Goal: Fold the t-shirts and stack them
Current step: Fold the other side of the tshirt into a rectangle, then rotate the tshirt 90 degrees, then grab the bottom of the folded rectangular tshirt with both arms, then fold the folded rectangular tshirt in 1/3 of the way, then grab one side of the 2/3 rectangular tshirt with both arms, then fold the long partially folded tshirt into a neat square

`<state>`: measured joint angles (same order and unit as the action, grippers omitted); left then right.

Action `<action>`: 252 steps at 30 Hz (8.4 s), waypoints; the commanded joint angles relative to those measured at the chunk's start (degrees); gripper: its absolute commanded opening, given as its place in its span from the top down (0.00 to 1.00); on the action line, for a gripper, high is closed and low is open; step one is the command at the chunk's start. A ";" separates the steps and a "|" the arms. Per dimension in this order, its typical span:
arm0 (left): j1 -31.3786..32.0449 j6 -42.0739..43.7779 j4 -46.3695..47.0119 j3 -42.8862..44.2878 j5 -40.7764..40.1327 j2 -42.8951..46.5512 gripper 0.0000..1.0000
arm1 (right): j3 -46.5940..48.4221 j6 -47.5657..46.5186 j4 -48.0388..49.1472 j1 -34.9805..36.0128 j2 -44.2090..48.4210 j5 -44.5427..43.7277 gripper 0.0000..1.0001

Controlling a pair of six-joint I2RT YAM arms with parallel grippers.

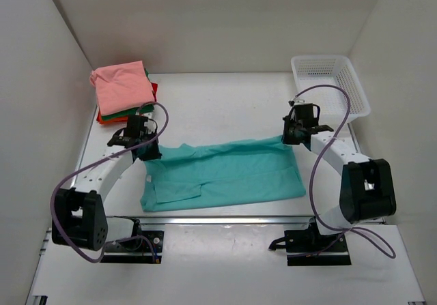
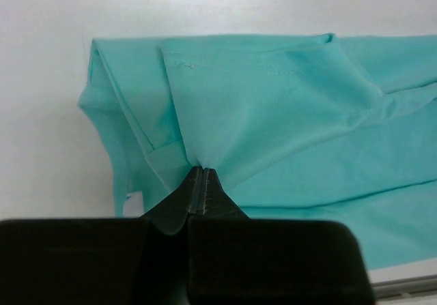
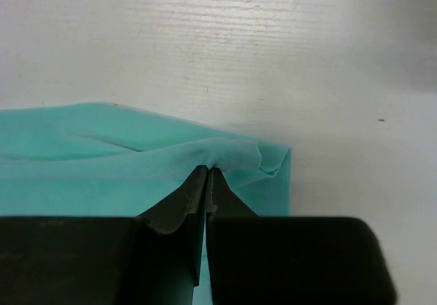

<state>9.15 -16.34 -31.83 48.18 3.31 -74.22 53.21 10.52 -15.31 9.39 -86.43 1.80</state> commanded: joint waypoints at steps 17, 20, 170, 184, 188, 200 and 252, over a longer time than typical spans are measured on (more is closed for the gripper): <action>4.30 -0.80 -7.36 -6.61 -1.99 15.24 1.00 | -17.52 0.19 2.57 -4.90 19.64 7.42 1.00; 3.34 -1.06 -8.41 -6.87 0.72 15.77 1.00 | -18.49 0.37 1.69 -4.47 19.37 7.78 1.00; 0.78 -18.04 29.12 11.94 9.53 -21.87 0.59 | 36.21 11.35 -6.50 11.52 -28.46 16.41 0.47; 17.13 -25.57 40.18 -18.47 -7.18 -3.48 0.54 | -3.80 26.38 8.80 22.69 -5.85 1.45 0.42; 16.96 -25.77 43.26 -17.52 -7.70 -7.25 0.52 | -3.99 26.91 10.74 22.34 -8.22 3.03 0.42; 18.89 -26.73 42.66 -12.75 -3.84 -16.93 1.00 | -2.84 25.86 11.19 22.86 -13.24 6.64 1.00; 1.13 -19.69 32.36 26.00 5.39 -37.67 0.38 | 32.58 8.90 0.63 8.80 -25.72 11.03 0.41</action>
<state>8.19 -36.88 0.23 75.20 10.00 -116.60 86.63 18.50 -21.17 18.04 -117.30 13.56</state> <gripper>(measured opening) 0.616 0.583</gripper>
